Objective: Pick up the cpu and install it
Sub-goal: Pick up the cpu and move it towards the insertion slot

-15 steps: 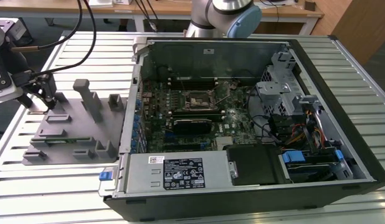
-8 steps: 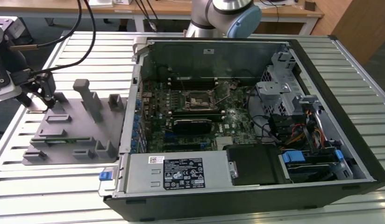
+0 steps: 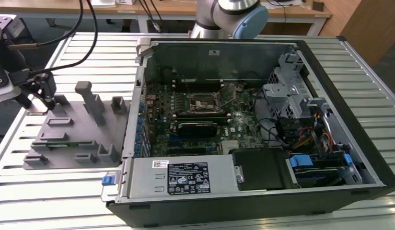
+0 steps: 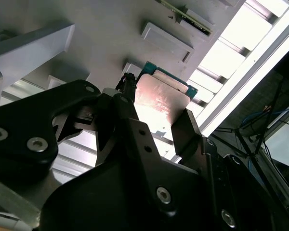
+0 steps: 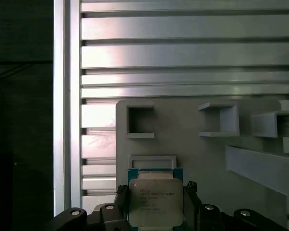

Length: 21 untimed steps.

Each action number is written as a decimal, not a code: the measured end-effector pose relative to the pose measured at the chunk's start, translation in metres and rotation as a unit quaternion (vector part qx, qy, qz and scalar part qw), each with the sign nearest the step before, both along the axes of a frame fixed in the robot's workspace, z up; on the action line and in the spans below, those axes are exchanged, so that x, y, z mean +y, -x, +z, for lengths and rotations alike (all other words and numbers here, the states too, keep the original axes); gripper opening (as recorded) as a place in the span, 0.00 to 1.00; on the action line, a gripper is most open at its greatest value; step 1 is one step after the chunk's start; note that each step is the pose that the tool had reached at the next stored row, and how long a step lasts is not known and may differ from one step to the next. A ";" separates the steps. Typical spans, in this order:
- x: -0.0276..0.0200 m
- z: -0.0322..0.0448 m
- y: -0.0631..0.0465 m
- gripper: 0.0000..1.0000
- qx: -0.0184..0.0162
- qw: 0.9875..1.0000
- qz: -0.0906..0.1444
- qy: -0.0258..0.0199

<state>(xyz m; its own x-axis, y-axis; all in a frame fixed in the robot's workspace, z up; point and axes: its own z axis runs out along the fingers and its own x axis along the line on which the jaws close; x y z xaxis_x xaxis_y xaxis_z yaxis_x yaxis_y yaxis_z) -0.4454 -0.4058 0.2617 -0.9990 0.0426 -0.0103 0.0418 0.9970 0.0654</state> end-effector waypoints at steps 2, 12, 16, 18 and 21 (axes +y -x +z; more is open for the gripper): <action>0.0000 0.0011 0.000 0.54 0.000 1.000 0.000 0.000; 0.0000 0.0067 0.000 0.54 0.000 1.000 0.000 -0.001; 0.0000 0.0091 0.000 0.54 0.000 1.000 0.000 -0.001; 0.0000 0.0103 0.000 0.54 0.000 1.000 0.000 -0.001; 0.0000 0.0124 0.000 0.54 0.000 1.000 0.000 -0.001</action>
<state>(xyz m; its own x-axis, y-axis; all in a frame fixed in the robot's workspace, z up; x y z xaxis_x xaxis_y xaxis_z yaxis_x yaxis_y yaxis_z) -0.4455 -0.4058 0.2741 -0.9990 0.0427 -0.0102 0.0419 0.9968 0.0683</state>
